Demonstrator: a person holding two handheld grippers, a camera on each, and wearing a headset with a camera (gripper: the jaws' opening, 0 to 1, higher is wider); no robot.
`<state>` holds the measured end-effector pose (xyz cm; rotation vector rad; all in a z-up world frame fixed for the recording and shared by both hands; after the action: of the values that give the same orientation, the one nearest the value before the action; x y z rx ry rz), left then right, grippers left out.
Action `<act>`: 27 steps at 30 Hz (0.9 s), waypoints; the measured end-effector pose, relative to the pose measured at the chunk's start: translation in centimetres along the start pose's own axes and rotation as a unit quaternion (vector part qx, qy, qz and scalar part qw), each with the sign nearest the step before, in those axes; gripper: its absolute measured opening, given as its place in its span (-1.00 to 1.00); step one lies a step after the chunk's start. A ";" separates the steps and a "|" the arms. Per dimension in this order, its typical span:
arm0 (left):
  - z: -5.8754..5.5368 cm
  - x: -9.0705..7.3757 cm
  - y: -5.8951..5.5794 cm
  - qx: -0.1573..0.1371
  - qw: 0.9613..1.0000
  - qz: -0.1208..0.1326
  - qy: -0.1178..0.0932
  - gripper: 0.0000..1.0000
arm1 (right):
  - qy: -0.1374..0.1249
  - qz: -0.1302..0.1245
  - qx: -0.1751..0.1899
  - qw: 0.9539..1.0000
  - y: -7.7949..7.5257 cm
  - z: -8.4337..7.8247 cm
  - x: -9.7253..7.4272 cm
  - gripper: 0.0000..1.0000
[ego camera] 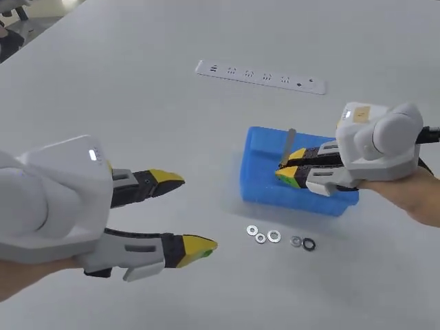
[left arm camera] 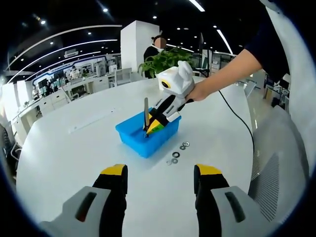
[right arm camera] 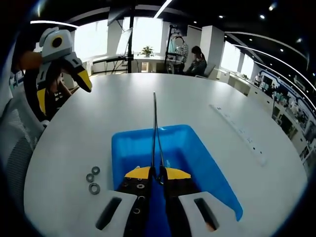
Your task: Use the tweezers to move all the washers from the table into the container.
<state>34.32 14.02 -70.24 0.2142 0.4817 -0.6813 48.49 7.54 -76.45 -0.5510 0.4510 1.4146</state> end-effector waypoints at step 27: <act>5.1 3.3 2.8 0.025 0.999 -0.012 -0.038 0.17 | -0.005 -0.005 -0.010 1.000 0.0 0.8 -1.2 -0.87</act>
<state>40.22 12.60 -67.36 0.2297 0.3951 -0.7236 48.35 7.03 -75.11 -0.5621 0.4266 1.4130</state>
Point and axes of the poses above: the centre of the closed fingertips' face, and the gripper's own axes: x roughly forward along the fingers, y roughly to its left, z roughly out of its top, the point moved 1 cm from there along -x, roughly backward along the fingers, and after that the axes turned 1 degree about x, right-handed, at the moved point
